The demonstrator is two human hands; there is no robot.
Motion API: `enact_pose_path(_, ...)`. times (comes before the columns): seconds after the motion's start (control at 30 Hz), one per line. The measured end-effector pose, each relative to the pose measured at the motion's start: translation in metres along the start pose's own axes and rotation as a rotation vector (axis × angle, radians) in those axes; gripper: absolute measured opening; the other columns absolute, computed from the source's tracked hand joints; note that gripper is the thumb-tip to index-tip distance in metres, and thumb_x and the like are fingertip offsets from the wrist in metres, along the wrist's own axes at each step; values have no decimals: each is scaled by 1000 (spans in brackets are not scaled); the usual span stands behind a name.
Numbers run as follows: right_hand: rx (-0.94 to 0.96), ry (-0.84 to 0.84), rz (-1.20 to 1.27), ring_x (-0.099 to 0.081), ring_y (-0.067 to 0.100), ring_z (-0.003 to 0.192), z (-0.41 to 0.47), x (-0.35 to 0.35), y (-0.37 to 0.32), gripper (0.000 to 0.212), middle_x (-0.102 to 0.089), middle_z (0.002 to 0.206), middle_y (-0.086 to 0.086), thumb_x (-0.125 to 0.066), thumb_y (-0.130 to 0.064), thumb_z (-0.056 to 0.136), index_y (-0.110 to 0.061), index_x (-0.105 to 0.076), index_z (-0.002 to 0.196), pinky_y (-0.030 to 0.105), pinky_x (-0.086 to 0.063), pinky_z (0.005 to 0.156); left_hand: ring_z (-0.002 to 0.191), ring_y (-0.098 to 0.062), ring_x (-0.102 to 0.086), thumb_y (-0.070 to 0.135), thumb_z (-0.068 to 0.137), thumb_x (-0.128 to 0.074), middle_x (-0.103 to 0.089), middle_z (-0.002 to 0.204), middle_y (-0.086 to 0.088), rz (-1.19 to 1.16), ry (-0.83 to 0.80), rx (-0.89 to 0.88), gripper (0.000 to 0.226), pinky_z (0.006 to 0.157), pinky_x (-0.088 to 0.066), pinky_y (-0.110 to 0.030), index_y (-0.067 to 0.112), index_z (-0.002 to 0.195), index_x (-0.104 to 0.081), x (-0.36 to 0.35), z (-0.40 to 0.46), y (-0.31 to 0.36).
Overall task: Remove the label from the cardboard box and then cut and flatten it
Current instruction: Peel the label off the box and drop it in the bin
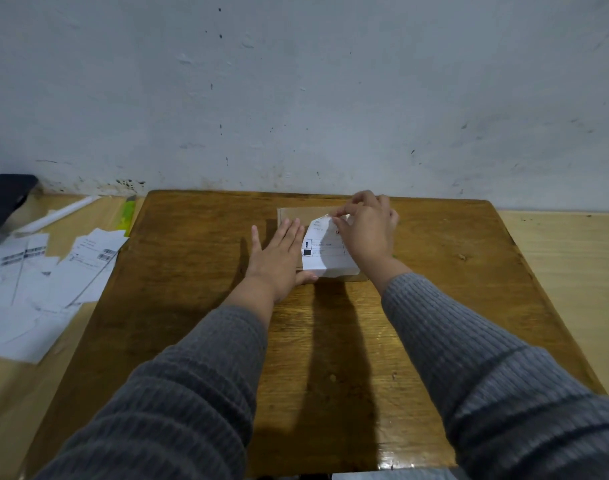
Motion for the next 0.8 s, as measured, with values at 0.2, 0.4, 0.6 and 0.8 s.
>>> enact_pose_path(0.2,323,-160,-316,-40,25,119,-6,-13,-2,37,-54,126,-2,-52,-37,91,-22,-61,123,46,-11,113,146,-15,19,67,88,-37,18,160,2,-39,19,-4,96,111,10,-64,16,152,12,-2,-1,-1)
enact_pose_path(0.4,224,-251,-242,-37,21,128,-4,-28,2,36,-55,132,-9,-48,-38,94,-28,-57,127,57,7,114,145,-14,21,68,88,-36,19,160,1,-64,30,-5,96,113,6,-65,15,152,13,-4,-2,-3)
enact_pose_path(0.6,240,-303,-162,-36,22,127,4,-34,2,34,-53,126,-4,-48,-37,94,-36,-55,128,56,7,113,146,-15,20,68,88,-36,20,159,2,-57,42,-11,96,113,4,-65,20,150,19,-3,-3,-2)
enact_pose_path(0.8,219,-267,-140,-42,21,118,9,-34,-1,28,-59,118,-5,-51,-39,93,-32,-65,116,47,-8,115,146,-14,19,69,88,-35,20,160,2,-25,25,1,95,112,5,-66,18,152,14,-2,-2,-2)
Point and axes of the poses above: each hand's wrist, its own z-axis towards the middle knuckle, its own x-axis out of the back of the hand, y = z × x, the point moved 3 cm from there along z, towards the middle knuckle
